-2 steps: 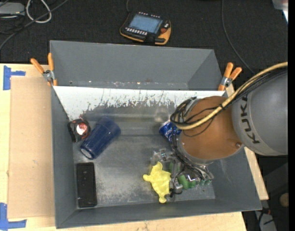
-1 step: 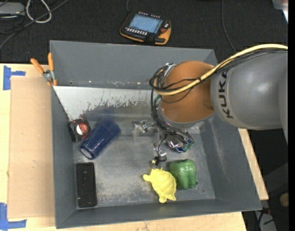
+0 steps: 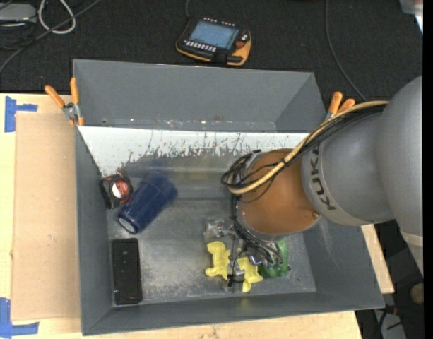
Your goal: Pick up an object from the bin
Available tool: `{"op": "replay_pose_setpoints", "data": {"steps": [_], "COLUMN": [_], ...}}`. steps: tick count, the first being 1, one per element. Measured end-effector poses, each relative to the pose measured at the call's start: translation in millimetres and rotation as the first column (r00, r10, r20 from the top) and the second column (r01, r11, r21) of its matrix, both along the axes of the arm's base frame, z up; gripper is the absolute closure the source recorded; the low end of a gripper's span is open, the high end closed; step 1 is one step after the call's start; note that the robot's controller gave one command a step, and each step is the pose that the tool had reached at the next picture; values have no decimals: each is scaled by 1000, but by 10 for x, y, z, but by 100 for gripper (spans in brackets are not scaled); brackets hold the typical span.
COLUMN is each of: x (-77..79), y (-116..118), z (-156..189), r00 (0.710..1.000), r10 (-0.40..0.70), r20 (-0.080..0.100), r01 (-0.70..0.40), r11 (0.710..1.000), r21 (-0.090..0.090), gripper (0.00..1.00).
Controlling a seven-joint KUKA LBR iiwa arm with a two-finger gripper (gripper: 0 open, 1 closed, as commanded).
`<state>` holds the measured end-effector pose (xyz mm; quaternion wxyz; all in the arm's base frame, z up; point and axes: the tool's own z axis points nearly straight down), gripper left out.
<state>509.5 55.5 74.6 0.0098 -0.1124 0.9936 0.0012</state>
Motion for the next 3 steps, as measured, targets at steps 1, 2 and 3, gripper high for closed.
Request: {"op": "replay_pose_setpoints", "data": {"steps": [1, 2, 3], "x": [29, -195, -195], "y": [-68, 112, 112], "z": [-47, -57, -57], "r00": [1000, 994, 994], "r10": [19, 111, 111], "r20": [-9, -13, -13], "r01": [-19, -111, -111], "r11": [1000, 994, 994], "r21": [1, 1, 1], "gripper": [0, 100, 100]}}
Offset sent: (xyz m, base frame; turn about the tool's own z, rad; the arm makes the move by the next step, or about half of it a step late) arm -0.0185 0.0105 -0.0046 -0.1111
